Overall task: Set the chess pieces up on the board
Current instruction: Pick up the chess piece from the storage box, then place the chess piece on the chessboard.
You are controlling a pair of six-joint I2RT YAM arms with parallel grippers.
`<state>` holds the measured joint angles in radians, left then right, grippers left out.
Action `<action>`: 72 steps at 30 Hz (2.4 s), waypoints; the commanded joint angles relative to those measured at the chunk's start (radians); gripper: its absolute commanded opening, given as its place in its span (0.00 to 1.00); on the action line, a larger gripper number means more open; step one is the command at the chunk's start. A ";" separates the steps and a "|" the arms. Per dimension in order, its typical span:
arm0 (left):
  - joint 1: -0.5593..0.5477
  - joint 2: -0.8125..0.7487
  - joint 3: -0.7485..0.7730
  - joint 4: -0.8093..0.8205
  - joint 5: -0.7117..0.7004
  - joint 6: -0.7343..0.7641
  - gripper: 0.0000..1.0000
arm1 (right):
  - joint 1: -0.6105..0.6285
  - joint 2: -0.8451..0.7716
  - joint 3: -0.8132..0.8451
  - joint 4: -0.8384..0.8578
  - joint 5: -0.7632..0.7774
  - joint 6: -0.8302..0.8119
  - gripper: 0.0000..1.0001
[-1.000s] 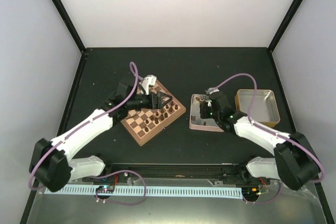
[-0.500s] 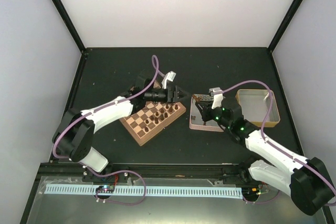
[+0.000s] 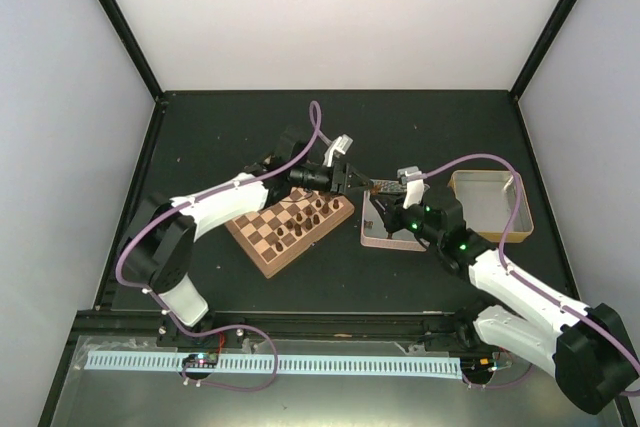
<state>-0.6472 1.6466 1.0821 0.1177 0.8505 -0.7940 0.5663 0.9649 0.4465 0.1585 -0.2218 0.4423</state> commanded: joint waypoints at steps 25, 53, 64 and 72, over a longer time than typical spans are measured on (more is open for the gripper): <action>0.011 0.003 0.121 -0.193 -0.152 0.129 0.02 | 0.001 -0.073 -0.057 0.004 0.063 -0.082 0.08; 0.057 -0.272 -0.010 -0.669 -0.662 0.352 0.02 | 0.001 0.032 -0.013 -0.097 0.263 0.026 0.09; 0.049 -0.526 -0.170 -0.935 -0.815 0.364 0.02 | 0.001 0.145 0.012 -0.075 0.255 0.032 0.09; -0.044 -0.478 -0.232 -0.902 -0.850 0.383 0.01 | 0.001 0.184 0.023 -0.073 0.257 0.035 0.09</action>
<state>-0.6579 1.1366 0.8669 -0.7773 0.0486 -0.4328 0.5663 1.1404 0.4416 0.0647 0.0166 0.4728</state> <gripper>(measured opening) 0.097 0.153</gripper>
